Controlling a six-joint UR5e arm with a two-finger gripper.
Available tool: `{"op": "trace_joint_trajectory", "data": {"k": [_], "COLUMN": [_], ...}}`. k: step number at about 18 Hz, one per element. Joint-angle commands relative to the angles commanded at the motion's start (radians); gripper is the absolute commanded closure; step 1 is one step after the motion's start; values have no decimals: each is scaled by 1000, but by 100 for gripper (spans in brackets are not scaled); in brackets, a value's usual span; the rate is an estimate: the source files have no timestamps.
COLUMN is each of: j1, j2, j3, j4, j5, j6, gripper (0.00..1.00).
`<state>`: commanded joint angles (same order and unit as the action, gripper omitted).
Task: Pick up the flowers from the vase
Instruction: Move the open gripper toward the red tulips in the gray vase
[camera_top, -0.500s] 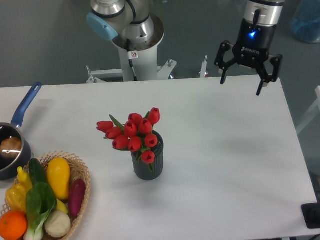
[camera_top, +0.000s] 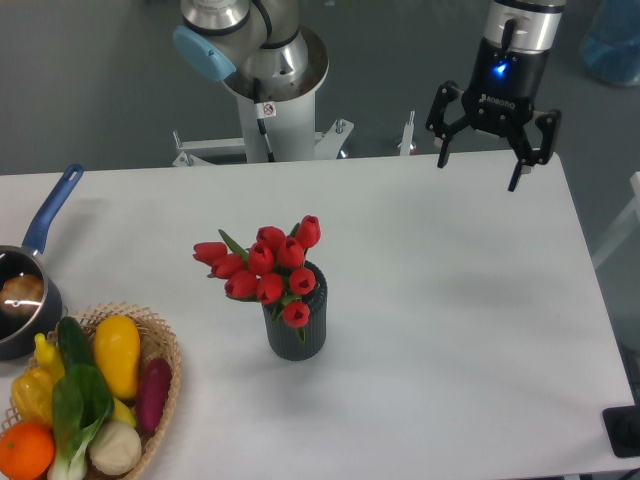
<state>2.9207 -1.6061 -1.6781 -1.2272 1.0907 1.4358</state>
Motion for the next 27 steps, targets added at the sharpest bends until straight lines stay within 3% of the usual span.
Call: {"op": "trace_joint_trajectory", "data": {"k": [11,13,22,27], "j1": [-3,-12,-126,-124], "j2": [-15,-26,-84,-83], "j3": [-93,-123,-146,-176], "j4": [2,2,0,0], "j5": [-54,-52,-60,-129], "j6": [6,14,15,25], "gripper": [0,0,0,0]}}
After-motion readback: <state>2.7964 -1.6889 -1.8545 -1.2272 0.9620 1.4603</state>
